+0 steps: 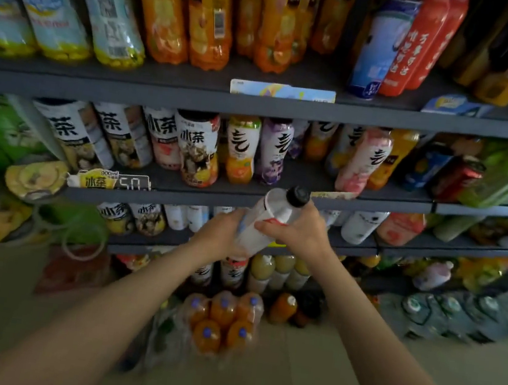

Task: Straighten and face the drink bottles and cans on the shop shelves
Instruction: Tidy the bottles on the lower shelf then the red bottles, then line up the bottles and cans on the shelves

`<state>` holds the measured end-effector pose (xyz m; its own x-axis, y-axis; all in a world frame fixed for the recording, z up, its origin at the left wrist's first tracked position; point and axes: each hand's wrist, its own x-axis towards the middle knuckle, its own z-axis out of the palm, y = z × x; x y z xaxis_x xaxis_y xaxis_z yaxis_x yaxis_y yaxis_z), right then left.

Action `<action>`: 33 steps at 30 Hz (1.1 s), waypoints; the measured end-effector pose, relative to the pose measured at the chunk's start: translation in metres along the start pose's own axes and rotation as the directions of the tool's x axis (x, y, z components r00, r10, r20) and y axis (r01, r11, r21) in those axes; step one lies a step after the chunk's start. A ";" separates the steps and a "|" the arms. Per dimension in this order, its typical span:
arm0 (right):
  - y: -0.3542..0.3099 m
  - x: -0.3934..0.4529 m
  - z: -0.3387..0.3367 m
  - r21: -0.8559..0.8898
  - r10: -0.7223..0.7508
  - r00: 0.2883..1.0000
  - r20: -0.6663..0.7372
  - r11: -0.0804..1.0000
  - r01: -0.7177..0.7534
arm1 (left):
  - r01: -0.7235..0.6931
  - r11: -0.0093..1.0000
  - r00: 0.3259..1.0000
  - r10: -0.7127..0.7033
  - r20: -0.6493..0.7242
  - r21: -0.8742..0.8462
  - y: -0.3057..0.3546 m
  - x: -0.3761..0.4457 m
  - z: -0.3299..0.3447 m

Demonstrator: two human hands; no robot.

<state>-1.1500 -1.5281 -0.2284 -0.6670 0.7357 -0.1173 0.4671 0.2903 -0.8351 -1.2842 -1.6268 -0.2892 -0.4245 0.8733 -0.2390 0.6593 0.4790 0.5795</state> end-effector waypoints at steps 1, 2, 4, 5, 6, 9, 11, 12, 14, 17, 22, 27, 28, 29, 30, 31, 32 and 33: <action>-0.004 0.006 -0.009 -0.031 -0.002 1.000 -0.005 1.000 0.002 | -0.008 1.000 1.000 0.008 -0.017 -0.020 0.008 0.007 -0.002; -0.008 0.011 -0.018 -0.049 -0.022 0.999 -0.023 0.999 0.021 | -0.020 0.999 0.999 0.019 -0.035 -0.050 0.017 0.014 -0.004; -0.008 0.022 -0.036 -0.049 -0.039 0.993 -0.108 0.998 0.034 | -0.045 0.989 0.996 0.033 -0.088 -0.139 0.035 0.029 -0.006; -0.005 0.027 -0.042 -0.014 -0.019 0.983 -0.181 1.000 0.016 | -0.057 0.982 0.991 0.033 -0.131 -0.179 0.043 0.035 -0.006; -0.003 0.030 -0.048 0.051 0.022 0.967 -0.254 0.999 -0.009 | -0.074 0.972 0.982 0.032 -0.185 -0.224 0.050 0.040 -0.007; 0.007 0.051 -0.063 0.268 0.151 0.908 -0.392 0.962 -0.044 | -0.078 0.936 0.957 -0.026 -0.288 -0.342 0.062 0.057 -0.008; 0.008 0.068 -0.071 0.349 0.226 0.883 -0.411 0.934 -0.077 | -0.046 0.932 0.966 -0.051 -0.255 -0.360 0.066 0.066 -0.009; 0.010 0.078 -0.075 0.361 0.247 0.876 -0.414 0.928 -0.092 | -0.035 0.928 0.970 -0.057 -0.235 -0.371 0.068 0.070 -0.009; 0.010 0.092 -0.078 0.356 0.250 0.880 -0.404 0.929 -0.101 | -0.025 0.925 0.975 -0.062 -0.214 -0.380 0.069 0.078 -0.007; 0.013 0.102 -0.076 0.311 0.226 0.888 -0.400 0.945 -0.100 | -0.007 0.924 0.972 -0.084 -0.221 -0.383 0.070 0.084 -0.007; 0.016 0.100 -0.073 0.191 0.105 0.912 -0.398 0.981 -0.030 | -0.005 0.899 0.929 -0.158 -0.334 -0.439 0.065 0.085 -0.005; 0.004 0.082 -0.068 -0.048 -0.114 0.935 -0.335 0.993 0.104 | -0.124 0.896 0.940 -0.031 -0.340 -0.426 0.076 0.082 0.005; 0.002 0.078 -0.066 -0.071 -0.141 0.934 -0.328 0.990 0.124 | -0.125 0.902 0.942 -0.023 -0.336 -0.413 0.075 0.080 0.006; 0.002 0.073 -0.065 -0.093 -0.159 0.936 -0.315 0.986 0.136 | -0.117 0.911 0.942 -0.024 -0.334 -0.395 0.073 0.078 0.007; 0.004 0.068 -0.064 -0.118 -0.176 0.938 -0.300 0.982 0.146 | -0.106 0.922 0.944 -0.025 -0.329 -0.372 0.069 0.073 0.009; 0.006 0.063 -0.063 -0.137 -0.186 0.941 -0.284 0.979 0.152 | -0.100 0.932 0.947 -0.018 -0.320 -0.348 0.064 0.068 0.011; 0.010 0.057 -0.061 -0.146 -0.182 0.946 -0.267 0.978 0.147 | -0.093 0.940 0.952 -0.013 -0.305 -0.329 0.057 0.061 0.015; 0.015 0.050 -0.058 -0.145 -0.166 0.954 -0.251 0.981 0.132 | -0.080 0.943 0.959 -0.016 -0.284 -0.322 0.049 0.055 0.022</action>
<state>-1.1428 -1.4516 -0.2151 -0.5681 0.8070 0.1612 0.4539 0.4707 -0.7566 -1.2611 -1.5536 -0.2908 -0.5935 0.8046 -0.0169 0.4557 0.3534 0.8170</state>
